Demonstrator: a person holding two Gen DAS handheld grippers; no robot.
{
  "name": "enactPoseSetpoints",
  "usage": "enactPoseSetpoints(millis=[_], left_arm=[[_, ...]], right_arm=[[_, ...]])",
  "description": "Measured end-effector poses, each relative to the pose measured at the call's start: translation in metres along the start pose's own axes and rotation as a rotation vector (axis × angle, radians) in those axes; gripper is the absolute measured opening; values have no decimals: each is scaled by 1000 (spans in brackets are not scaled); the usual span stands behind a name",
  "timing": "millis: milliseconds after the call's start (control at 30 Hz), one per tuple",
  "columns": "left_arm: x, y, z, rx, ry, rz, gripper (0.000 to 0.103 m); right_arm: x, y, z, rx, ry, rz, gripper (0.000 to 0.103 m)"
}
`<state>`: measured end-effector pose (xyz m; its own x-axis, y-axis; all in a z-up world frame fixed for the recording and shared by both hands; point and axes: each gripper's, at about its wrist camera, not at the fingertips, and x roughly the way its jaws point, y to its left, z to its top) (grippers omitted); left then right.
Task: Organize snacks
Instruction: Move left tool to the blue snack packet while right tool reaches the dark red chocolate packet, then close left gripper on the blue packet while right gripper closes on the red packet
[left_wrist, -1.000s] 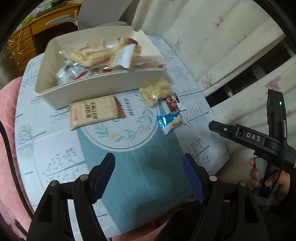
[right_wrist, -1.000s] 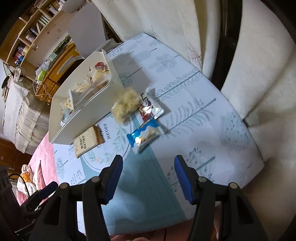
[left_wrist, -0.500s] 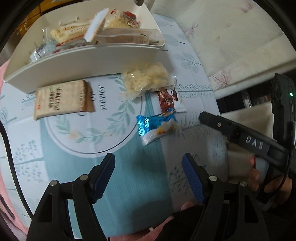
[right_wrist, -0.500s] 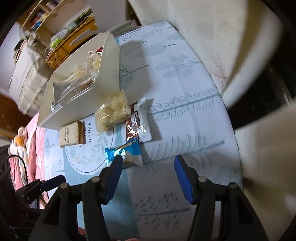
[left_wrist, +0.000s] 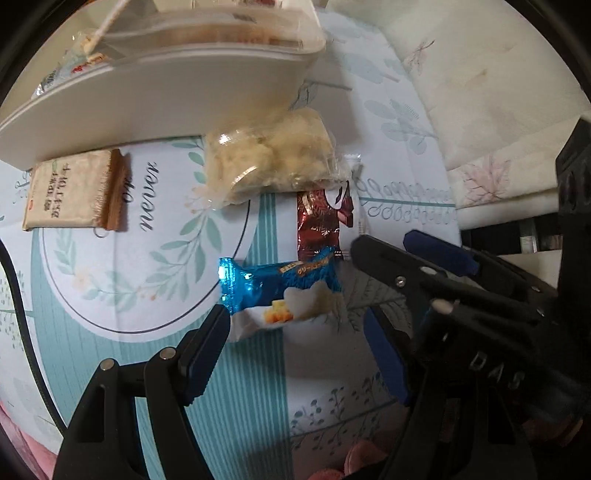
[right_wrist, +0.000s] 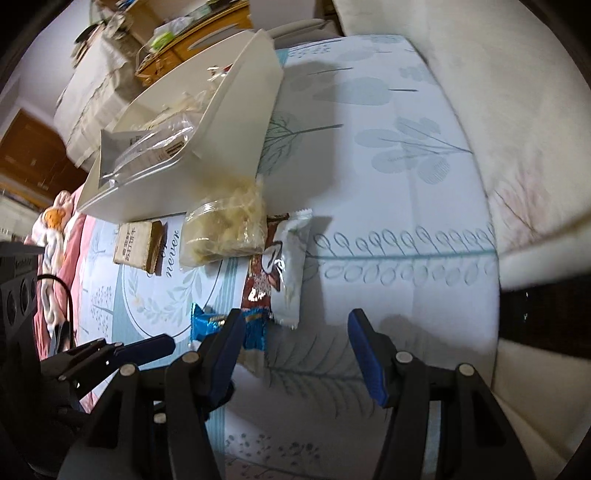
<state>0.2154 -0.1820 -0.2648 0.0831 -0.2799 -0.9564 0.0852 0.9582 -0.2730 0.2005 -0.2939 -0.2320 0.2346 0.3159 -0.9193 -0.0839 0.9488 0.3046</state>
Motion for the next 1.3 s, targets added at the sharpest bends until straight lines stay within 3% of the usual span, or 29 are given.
enactPoseSetpoints(millis=[200,333,833,1033,1100,1300], left_arm=[[12,-1,5,-34,17,33,74],[19,1,9,-54,21,41,68],[21,-3,11,-28,0,78,59],[16,4,4,-38,-9,70,55],[15,6,2,-39,-9,77,55],[6,18,-8,-66,-17,72,50]], right_arm=[[13,8,9,-84,17,-8,58],[20,10,15,-110,23,-40,58],[34,32,20,-221,22,-118,57],[34,36,20,-237,11,-170,42],[34,37,21,-254,5,-182,33],[32,36,24,-237,7,-158,21]])
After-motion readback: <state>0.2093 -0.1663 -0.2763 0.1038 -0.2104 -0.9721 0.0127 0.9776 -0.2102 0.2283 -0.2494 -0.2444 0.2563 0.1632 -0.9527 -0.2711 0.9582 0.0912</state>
